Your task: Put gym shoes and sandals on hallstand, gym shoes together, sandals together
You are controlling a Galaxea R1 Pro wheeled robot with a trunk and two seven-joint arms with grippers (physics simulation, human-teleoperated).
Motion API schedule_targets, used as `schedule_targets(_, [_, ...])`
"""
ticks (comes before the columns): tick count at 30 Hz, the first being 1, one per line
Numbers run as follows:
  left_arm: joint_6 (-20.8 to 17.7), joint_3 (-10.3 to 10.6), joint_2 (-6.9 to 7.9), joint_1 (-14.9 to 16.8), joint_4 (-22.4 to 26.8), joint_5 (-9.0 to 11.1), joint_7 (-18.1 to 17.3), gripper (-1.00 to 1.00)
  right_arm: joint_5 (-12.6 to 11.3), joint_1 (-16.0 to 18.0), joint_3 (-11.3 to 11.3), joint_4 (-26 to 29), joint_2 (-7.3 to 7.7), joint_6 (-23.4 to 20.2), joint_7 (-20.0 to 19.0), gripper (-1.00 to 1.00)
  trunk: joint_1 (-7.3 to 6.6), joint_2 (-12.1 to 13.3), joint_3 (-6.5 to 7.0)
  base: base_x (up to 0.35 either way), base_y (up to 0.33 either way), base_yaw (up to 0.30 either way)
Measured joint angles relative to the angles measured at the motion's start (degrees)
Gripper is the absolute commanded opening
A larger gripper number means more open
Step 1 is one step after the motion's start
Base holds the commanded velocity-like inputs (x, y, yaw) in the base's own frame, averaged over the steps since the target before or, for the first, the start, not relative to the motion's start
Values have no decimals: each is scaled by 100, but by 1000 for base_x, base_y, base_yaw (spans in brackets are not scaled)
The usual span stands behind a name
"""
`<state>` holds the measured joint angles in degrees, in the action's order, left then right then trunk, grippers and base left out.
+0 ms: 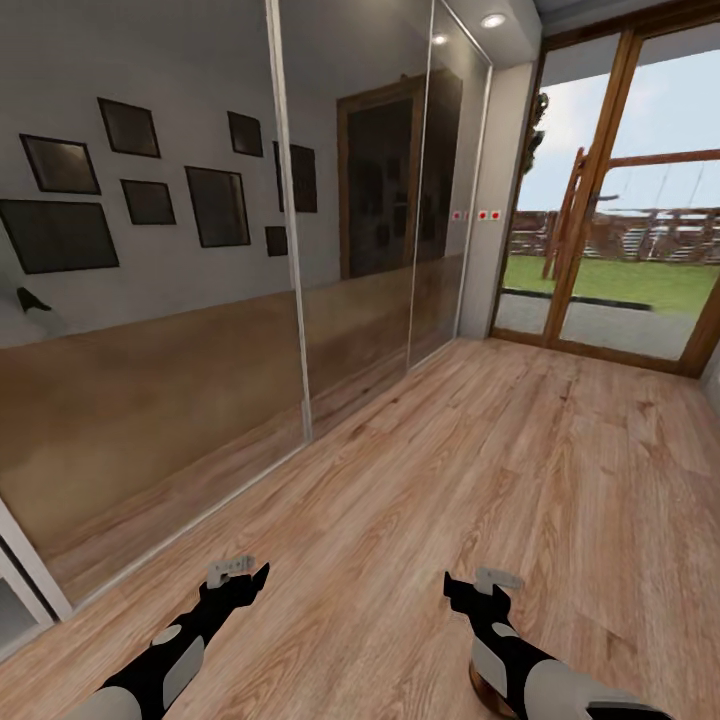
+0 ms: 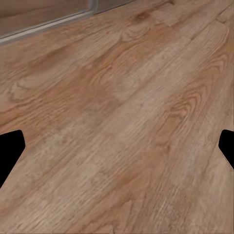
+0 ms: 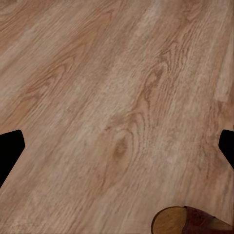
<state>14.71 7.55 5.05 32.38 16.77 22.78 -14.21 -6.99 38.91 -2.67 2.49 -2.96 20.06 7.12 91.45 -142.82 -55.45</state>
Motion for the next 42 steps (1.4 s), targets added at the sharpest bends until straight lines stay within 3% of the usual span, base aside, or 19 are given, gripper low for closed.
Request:
schedule_targets(9, [0,0,0,0,0,-1,0,100,0,0,-1,0,7,-2,0,100,3,0,0,-13,-210,5])
schedule_targets(28, [0,0,0,0,0,0,0,100,-1,0,-2,0,9,-1,-7,100,4,0,0,-221,-215,0])
schedule_targets(42, [0,0,1,-1,1,0,1,100,0,0,-1,0,8,-2,-1,100,1,0,-12,-13,-49,47])
